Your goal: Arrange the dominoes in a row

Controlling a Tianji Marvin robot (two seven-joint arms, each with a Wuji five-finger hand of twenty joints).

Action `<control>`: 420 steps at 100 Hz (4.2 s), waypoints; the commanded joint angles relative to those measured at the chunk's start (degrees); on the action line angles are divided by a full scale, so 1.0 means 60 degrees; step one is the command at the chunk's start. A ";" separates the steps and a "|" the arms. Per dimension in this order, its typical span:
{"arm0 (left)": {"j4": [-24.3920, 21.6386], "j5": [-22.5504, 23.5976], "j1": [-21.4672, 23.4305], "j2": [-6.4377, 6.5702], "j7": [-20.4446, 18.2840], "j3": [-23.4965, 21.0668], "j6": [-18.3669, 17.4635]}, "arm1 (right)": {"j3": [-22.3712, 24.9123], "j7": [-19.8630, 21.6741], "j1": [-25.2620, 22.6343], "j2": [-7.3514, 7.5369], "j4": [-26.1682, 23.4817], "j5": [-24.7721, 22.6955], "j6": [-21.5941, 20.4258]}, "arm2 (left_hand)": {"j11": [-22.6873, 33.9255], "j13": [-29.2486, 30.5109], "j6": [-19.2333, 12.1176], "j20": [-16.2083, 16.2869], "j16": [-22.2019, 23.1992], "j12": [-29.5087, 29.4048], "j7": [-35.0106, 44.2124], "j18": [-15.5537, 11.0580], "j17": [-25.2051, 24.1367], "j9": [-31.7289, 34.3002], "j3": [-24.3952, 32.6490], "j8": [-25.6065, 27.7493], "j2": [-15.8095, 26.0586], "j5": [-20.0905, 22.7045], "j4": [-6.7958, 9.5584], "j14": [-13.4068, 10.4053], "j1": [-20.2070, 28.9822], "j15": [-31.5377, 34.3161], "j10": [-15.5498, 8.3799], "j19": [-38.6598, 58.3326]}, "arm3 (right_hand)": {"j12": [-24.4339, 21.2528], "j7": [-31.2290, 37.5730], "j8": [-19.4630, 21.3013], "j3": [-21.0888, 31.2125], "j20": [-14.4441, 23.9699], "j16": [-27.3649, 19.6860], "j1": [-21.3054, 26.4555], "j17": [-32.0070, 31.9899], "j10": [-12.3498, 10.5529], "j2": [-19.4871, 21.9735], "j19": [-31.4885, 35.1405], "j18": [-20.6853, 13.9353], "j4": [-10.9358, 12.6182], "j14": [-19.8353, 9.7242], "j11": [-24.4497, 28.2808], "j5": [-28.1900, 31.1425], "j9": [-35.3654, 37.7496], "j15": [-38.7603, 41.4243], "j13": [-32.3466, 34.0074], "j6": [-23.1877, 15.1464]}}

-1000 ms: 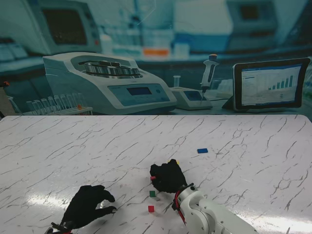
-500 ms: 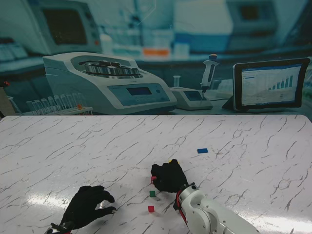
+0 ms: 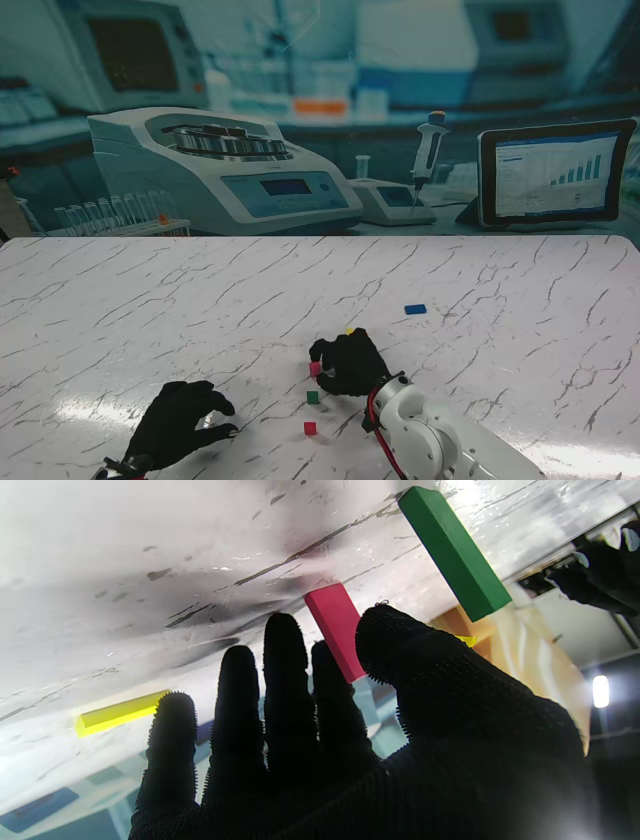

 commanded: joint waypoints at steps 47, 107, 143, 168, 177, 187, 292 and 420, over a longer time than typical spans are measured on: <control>0.0036 0.0013 0.0010 -0.0045 -0.0087 0.0023 -0.0211 | 0.1346 0.1182 -0.0671 0.0480 -0.1220 -0.0740 0.0191 | 0.0125 0.0148 -0.0116 0.0127 0.0065 0.0109 0.0037 0.0130 -0.0080 0.0138 0.0109 0.0131 0.0066 0.0108 0.0073 -0.0145 -0.0136 0.0053 -0.0139 0.0227 | 0.0424 -0.3912 0.0095 -0.1013 0.0085 -0.0203 -0.0536 -0.0476 0.0738 0.0710 -0.1085 0.0387 0.0030 0.0446 -0.1359 -0.0853 -0.2845 -0.1102 -0.2152 0.0726; 0.0082 -0.0050 -0.0025 -0.0051 -0.0092 0.0066 -0.0176 | 0.0676 0.0629 0.0467 0.0467 0.0023 -0.1725 0.1400 | 0.0148 0.0179 -0.0145 0.0131 0.0074 0.0117 0.0084 0.0117 -0.0063 0.0161 0.0098 0.0137 0.0045 0.0101 0.0049 -0.0168 -0.0101 0.0071 -0.0175 0.0238 | -0.0564 -0.4508 -0.1200 -0.1077 0.0137 -0.0956 -0.0769 -0.0287 0.0342 0.0754 -0.1429 0.0418 -0.0293 -0.0165 -0.3078 -0.0697 -0.3558 -0.2034 -0.2403 0.0532; 0.0127 -0.0139 0.0004 -0.0068 -0.0089 0.0022 -0.0167 | -0.0047 0.0299 0.1135 0.0292 0.0855 -0.1412 0.1878 | 0.0169 0.0197 -0.0183 0.0142 0.0082 0.0124 0.0134 0.0122 -0.0051 0.0185 0.0078 0.0132 0.0003 0.0103 0.0011 -0.0186 -0.0025 0.0092 -0.0194 0.0260 | -0.0640 -0.4464 -0.1294 -0.1152 0.0153 -0.0953 -0.0741 -0.0221 0.0311 0.0875 -0.1599 0.0342 -0.0331 -0.0217 -0.3091 -0.0740 -0.3690 -0.1974 -0.2445 0.0490; 0.0135 -0.0190 0.0013 -0.0076 -0.0110 -0.0006 -0.0159 | -0.0415 0.0150 0.1466 0.0166 0.1225 -0.1134 0.2016 | 0.0184 0.0205 -0.0177 0.0144 0.0083 0.0127 0.0170 0.0118 -0.0051 0.0186 0.0059 0.0119 0.0012 0.0106 -0.0003 -0.0193 -0.0010 0.0102 -0.0188 0.0263 | -0.0652 -0.4352 -0.1319 -0.1248 0.0193 -0.0940 -0.0622 -0.0152 0.0233 0.1068 -0.1658 0.0280 -0.0362 -0.0274 -0.2986 -0.0559 -0.3589 -0.1883 -0.2357 0.0396; 0.0143 -0.0204 0.0012 -0.0079 -0.0108 -0.0013 -0.0160 | -0.0498 0.0142 0.1536 0.0137 0.1305 -0.1055 0.2048 | 0.0187 0.0207 -0.0182 0.0146 0.0084 0.0127 0.0174 0.0127 -0.0045 0.0188 0.0058 0.0113 0.0012 0.0102 -0.0003 -0.0200 -0.0005 0.0105 -0.0190 0.0268 | -0.0623 -0.4149 -0.1265 -0.1305 0.0224 -0.0905 -0.0498 -0.0086 0.0128 0.1155 -0.1681 0.0237 -0.0364 -0.0336 -0.2845 -0.0241 -0.3339 -0.1768 -0.2173 0.0269; 0.0157 -0.0220 0.0008 -0.0083 -0.0091 -0.0016 -0.0164 | -0.0555 0.0058 0.1563 0.0110 0.1400 -0.1012 0.2045 | 0.0191 0.0203 -0.0187 0.0149 0.0085 0.0128 0.0185 0.0131 -0.0046 0.0194 0.0056 0.0109 0.0013 0.0101 -0.0004 -0.0183 -0.0001 0.0104 -0.0193 0.0275 | -0.0537 -0.3768 -0.1126 -0.1303 0.0328 -0.0832 -0.0217 0.0086 -0.0036 0.1122 -0.1675 0.0177 -0.0314 -0.0453 -0.2556 0.0083 -0.2983 -0.1558 -0.1974 0.0039; 0.0283 -0.0315 -0.0075 -0.0091 -0.0085 0.0002 -0.0229 | -0.0682 -0.0879 0.1270 0.0059 0.1740 -0.1242 0.1587 | 0.0214 0.0249 -0.0175 0.0182 0.0118 0.0143 0.0232 0.0172 -0.0058 0.0236 0.0083 0.0104 0.0134 0.0157 -0.0027 -0.0161 0.0051 0.0127 -0.0147 0.0337 | 0.2175 0.4143 0.0761 0.0441 0.0156 -0.0426 0.2068 0.0608 -0.0326 -0.0394 -0.0525 -0.0172 -0.1349 -0.0248 0.1295 -0.0004 -0.2498 -0.0148 -0.1287 -0.1874; 0.0292 -0.0308 -0.0101 -0.0082 -0.0163 0.0006 -0.0102 | -0.0173 -0.0956 0.1007 0.0011 0.1644 -0.0820 0.0876 | 0.0307 0.0314 -0.0316 0.0181 0.0127 0.0175 0.0582 0.0149 -0.0037 0.0329 -0.0111 -0.0049 0.0007 0.0156 -0.0193 -0.0191 0.0476 0.0183 -0.0183 0.0340 | 0.3225 0.3774 0.1083 0.0969 0.0158 0.0477 0.2121 0.1325 -0.0028 -0.0547 -0.0272 0.0371 -0.1447 0.0210 0.2047 -0.0790 -0.1866 0.0694 -0.0168 -0.2103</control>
